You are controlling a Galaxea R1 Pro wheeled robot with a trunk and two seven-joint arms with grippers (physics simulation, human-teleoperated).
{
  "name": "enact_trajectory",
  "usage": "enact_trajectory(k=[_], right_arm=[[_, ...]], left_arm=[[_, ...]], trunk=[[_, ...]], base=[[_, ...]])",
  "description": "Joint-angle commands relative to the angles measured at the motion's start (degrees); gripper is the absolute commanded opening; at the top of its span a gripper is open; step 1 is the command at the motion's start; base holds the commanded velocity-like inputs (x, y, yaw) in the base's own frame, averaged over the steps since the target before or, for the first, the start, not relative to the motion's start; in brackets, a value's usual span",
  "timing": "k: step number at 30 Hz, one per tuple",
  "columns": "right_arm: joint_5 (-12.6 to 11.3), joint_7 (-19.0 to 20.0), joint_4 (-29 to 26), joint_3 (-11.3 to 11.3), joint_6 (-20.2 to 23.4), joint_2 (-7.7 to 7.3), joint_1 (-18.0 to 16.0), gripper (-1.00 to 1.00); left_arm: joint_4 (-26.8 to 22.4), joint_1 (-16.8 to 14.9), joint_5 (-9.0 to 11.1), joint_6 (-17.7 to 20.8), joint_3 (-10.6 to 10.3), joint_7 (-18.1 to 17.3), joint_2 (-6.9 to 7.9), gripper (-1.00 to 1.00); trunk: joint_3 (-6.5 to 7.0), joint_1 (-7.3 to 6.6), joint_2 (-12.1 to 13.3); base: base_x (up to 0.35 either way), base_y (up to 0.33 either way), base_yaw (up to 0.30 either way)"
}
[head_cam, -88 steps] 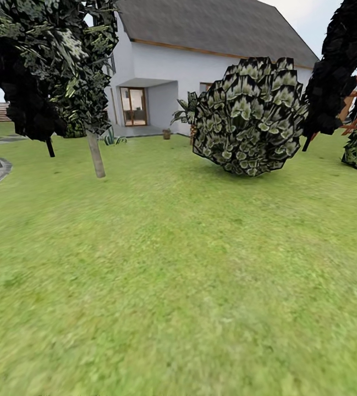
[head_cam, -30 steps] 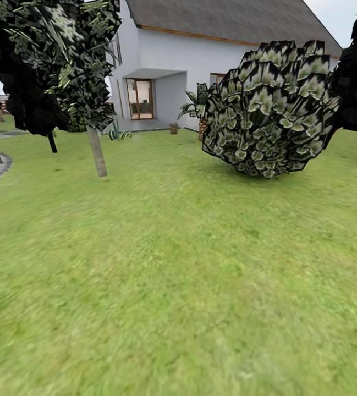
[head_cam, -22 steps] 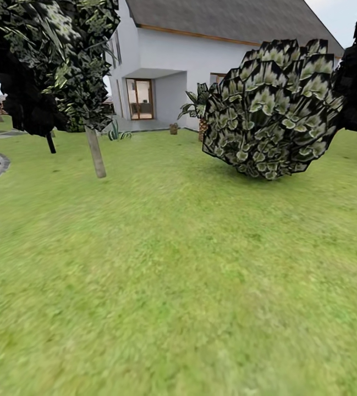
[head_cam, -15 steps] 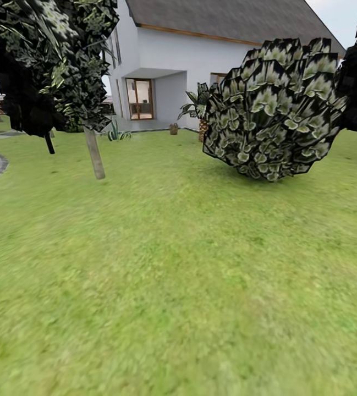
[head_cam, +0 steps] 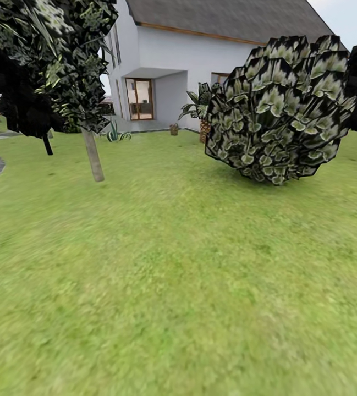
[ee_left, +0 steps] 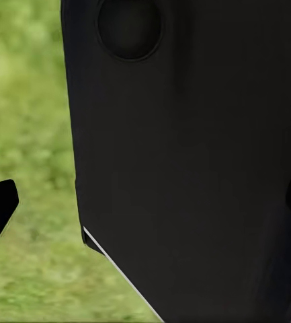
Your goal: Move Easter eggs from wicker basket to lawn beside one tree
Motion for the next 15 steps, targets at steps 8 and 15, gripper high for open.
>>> enact_trajectory(k=[8,15], right_arm=[[0.1,-0.1,0.0,0.0,-0.1,-0.01,0.0,1.0],[0.1,-0.1,0.0,0.0,-0.1,-0.06,0.0,1.0]], left_arm=[[0.0,0.0,0.0,0.0,0.0,0.0,-0.02,1.0],[0.0,0.0,0.0,0.0,0.0,0.0,-0.05,1.0]], trunk=[[-0.04,0.03,0.0],[-0.04,0.03,0.0]], base=[[0.323,0.075,0.0],[0.323,0.075,0.0]])
